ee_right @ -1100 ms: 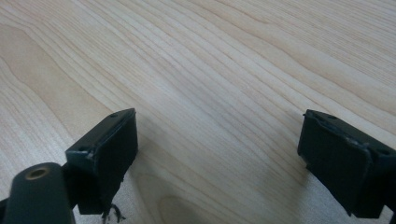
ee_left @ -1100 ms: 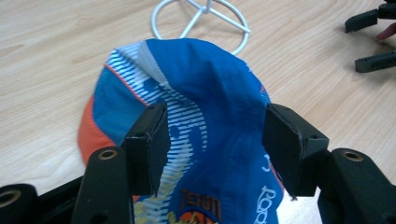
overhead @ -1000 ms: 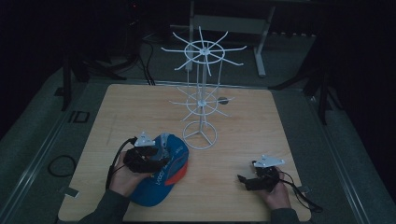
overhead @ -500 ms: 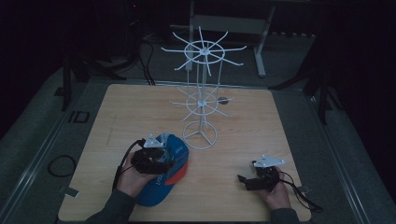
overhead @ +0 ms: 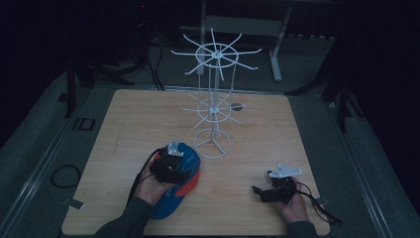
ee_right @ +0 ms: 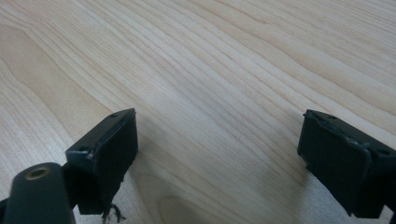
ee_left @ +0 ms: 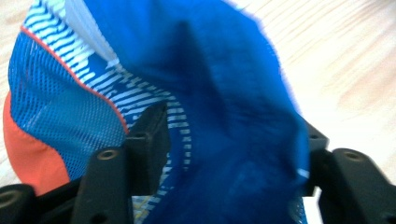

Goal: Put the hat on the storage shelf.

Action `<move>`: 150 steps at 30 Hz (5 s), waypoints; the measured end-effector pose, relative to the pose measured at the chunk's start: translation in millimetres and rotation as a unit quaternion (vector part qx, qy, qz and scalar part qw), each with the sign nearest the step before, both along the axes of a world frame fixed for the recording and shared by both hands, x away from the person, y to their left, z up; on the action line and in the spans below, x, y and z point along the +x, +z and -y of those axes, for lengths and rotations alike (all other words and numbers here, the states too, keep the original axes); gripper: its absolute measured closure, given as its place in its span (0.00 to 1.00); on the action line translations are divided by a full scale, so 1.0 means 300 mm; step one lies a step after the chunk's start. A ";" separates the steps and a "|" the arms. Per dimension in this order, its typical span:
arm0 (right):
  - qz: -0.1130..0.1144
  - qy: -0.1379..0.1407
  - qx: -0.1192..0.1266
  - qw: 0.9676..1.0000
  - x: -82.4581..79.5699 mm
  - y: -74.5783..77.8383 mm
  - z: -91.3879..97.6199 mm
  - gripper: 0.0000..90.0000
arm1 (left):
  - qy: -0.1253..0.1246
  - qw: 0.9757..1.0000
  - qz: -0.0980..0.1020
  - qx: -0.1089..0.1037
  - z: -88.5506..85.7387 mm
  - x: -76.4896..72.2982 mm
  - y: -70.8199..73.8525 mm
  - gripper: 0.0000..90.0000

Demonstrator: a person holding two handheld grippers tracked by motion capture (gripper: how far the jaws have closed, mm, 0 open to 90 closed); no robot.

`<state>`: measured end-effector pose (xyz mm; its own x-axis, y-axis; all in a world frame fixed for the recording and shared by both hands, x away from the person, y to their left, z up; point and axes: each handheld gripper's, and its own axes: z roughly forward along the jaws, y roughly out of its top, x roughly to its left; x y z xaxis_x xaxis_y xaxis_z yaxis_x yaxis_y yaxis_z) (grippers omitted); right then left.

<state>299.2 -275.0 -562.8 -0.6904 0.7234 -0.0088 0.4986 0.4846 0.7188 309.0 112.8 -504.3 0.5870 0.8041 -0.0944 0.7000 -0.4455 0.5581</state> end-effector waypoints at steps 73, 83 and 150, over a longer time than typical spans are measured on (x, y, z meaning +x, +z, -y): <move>-0.001 0.000 0.000 1.000 0.000 0.000 0.000 0.13 | 0.017 0.986 0.143 -0.087 -0.246 -0.054 0.355 0.99; -0.001 0.000 0.000 1.000 0.000 0.001 0.000 0.13 | 0.020 0.984 0.153 -0.089 -0.260 -0.058 0.384 0.99; 0.000 0.000 0.000 1.000 0.000 0.001 0.000 0.13 | 0.026 0.973 0.200 -0.116 -0.318 -0.063 0.549 0.99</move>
